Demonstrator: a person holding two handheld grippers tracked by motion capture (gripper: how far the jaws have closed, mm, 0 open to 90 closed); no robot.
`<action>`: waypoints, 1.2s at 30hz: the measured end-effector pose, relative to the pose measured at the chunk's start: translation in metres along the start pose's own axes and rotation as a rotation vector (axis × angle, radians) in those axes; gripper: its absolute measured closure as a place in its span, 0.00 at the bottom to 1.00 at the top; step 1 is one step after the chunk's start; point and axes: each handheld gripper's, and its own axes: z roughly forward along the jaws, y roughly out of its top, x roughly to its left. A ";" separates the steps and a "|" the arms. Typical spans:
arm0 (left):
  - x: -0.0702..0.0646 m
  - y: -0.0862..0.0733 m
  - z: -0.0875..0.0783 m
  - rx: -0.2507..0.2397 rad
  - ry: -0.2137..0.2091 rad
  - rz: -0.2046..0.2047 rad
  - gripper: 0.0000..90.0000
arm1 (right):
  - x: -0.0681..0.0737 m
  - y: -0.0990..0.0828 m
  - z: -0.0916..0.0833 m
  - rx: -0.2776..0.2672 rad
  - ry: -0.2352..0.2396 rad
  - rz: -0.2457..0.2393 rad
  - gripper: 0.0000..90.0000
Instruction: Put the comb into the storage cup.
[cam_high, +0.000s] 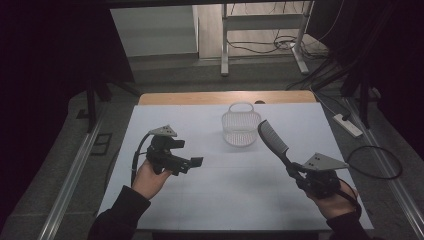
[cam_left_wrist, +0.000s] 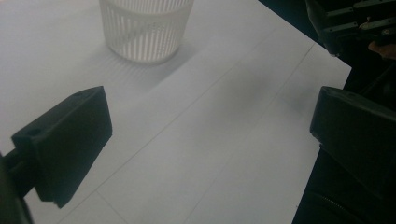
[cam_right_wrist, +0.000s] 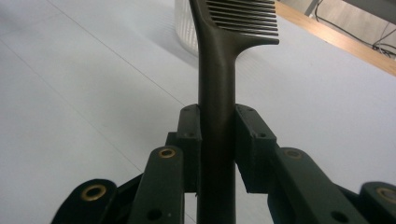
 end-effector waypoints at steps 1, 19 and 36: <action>0.000 0.002 0.001 0.000 -0.001 0.005 0.00 | 0.001 0.000 0.000 -0.003 0.002 -0.006 0.81; -0.006 0.025 0.019 0.009 -0.059 0.039 0.00 | 0.023 0.008 0.005 -0.031 0.023 -0.079 0.81; -0.016 0.028 0.032 0.025 -0.124 0.053 0.00 | 0.047 0.015 0.012 -0.060 0.030 -0.156 0.81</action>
